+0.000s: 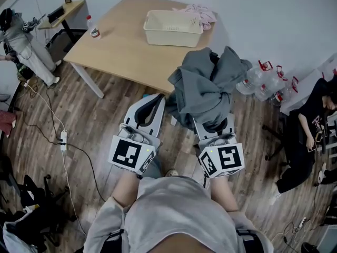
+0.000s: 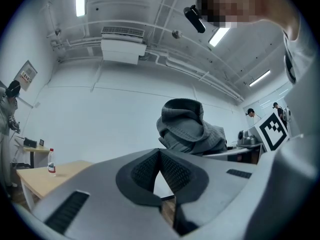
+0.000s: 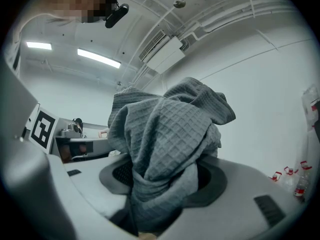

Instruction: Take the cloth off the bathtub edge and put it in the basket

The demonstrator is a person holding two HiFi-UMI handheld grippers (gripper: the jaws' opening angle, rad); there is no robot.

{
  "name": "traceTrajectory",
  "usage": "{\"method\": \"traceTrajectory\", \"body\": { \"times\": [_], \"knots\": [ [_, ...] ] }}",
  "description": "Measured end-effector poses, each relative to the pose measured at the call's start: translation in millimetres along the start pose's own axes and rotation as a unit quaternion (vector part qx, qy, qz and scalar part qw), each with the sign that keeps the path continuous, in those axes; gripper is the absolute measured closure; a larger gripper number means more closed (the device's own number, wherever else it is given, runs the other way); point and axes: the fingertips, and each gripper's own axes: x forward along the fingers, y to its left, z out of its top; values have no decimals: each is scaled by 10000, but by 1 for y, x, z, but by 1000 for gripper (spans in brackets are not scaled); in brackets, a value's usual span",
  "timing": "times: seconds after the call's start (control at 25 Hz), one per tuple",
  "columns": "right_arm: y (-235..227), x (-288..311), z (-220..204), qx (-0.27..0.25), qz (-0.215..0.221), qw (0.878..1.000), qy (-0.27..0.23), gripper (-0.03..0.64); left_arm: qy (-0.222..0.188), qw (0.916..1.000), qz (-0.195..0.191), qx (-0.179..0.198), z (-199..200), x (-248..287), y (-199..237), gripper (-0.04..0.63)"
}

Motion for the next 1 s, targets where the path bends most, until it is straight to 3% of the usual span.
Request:
{"method": "traceTrajectory", "body": {
  "times": [1.0],
  "knots": [
    [-17,171,3,22,-788,9968,-146,368,-110,9969,-782,40,-3,105,156,598]
  ]
}}
